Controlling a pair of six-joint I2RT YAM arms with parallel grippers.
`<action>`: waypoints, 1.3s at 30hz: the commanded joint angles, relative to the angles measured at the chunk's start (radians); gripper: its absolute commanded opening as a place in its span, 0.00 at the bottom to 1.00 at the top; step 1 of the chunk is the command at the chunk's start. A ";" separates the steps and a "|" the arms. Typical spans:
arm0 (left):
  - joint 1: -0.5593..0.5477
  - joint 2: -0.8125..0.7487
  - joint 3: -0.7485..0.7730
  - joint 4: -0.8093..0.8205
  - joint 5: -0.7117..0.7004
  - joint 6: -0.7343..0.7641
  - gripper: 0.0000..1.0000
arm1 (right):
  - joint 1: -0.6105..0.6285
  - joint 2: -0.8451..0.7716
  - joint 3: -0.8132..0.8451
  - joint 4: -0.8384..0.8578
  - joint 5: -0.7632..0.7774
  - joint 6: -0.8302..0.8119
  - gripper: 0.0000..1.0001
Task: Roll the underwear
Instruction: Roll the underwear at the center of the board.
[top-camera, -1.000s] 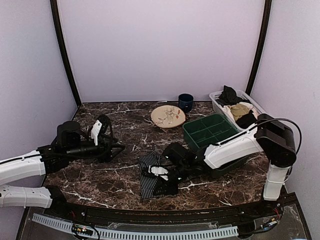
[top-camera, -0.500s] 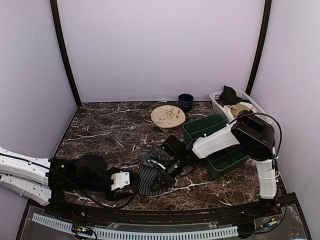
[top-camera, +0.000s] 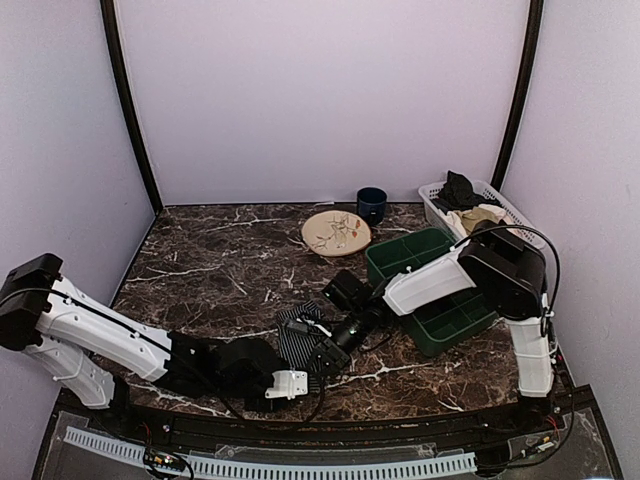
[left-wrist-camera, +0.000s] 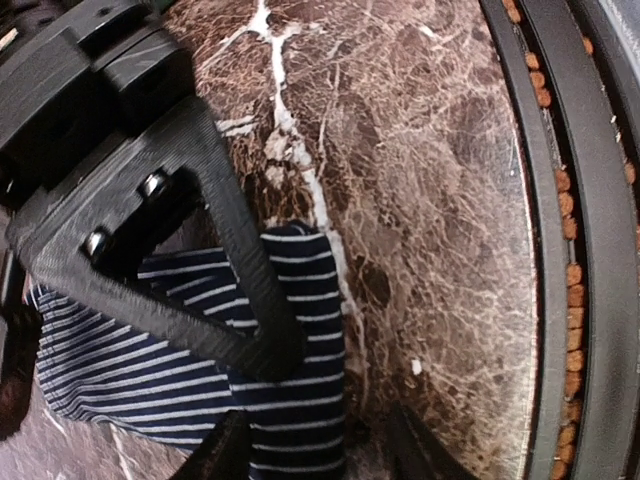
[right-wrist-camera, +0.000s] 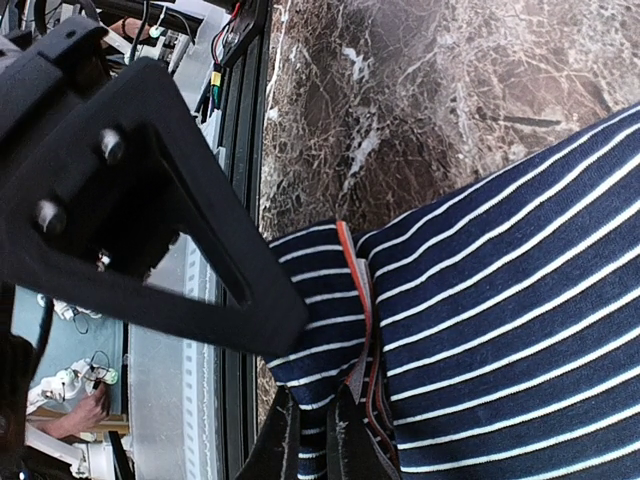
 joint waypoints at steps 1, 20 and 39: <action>-0.004 0.036 0.036 0.021 -0.001 0.017 0.38 | -0.019 0.053 -0.013 -0.054 0.112 0.013 0.00; 0.316 0.135 0.189 -0.262 0.728 -0.150 0.00 | -0.053 -0.422 -0.348 0.214 0.448 0.023 0.37; 0.605 0.531 0.449 -0.486 1.182 -0.058 0.00 | 0.225 -0.496 -0.382 0.226 0.887 -0.396 0.53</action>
